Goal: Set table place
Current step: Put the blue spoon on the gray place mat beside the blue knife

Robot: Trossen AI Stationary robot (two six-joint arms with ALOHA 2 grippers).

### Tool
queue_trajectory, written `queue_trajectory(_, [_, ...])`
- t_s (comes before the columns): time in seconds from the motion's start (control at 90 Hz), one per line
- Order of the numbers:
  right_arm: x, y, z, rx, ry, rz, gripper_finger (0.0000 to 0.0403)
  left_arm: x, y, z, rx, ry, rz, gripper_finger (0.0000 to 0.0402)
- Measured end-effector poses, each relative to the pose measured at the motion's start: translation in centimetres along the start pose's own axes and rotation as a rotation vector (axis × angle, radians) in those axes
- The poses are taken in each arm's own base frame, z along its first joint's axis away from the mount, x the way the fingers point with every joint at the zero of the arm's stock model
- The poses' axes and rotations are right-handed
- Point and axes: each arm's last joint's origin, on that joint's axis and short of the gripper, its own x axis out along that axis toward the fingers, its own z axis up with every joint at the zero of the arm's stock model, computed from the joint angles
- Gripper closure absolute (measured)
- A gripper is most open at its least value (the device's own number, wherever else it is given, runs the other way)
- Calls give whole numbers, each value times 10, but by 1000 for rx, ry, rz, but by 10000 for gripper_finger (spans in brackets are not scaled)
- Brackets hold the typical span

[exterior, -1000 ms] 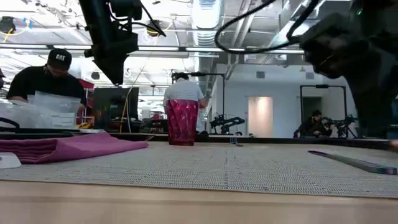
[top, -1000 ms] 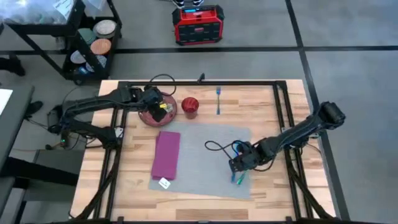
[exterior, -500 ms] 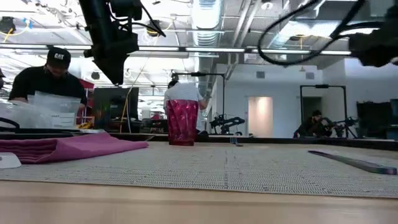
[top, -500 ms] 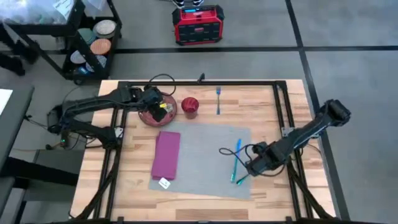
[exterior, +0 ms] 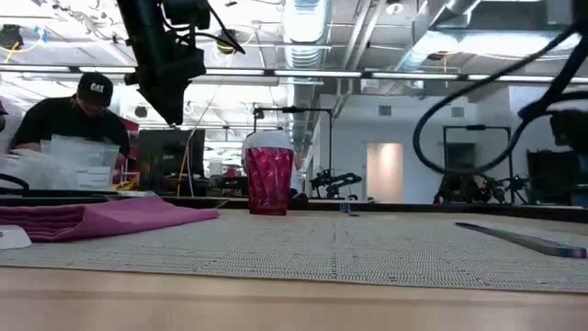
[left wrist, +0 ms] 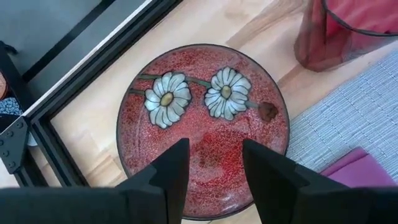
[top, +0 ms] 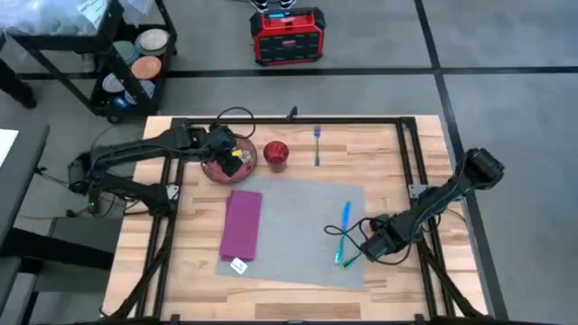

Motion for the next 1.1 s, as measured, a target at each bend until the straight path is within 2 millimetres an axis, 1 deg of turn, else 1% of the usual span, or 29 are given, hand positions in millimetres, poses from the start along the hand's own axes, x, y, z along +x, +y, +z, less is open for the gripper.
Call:
queue_trajectory(0.089, [7, -5, 9, 18, 14, -11, 403, 0, 0, 0, 0, 0, 0, 269])
queue_trajectory(0.189, [12, -7, 21, 1, 34, -1, 403, 0, 0, 0, 11, 0, 0, 269])
queue_trajectory(0.444, [8, -6, 56, -63, 42, 11, 403, 0, -1, 1, 23, -13, -4, 269])
queue_trajectory(0.578, [5, -6, 66, -96, 27, 21, 403, 0, -2, 5, 3, -49, -19, 269])
queue_trajectory(0.744, [-3, 0, 80, -183, -72, 38, 403, 0, -4, 9, -33, -86, -36, 269])
queue_trajectory(0.833, [-5, 1, 88, -187, -100, 48, 403, 0, -4, 10, -38, -93, -39, 269])
queue_trajectory(1.1, [-8, 2, 102, -247, -161, 70, 403, 0, -4, 10, -49, -97, -42, 269])
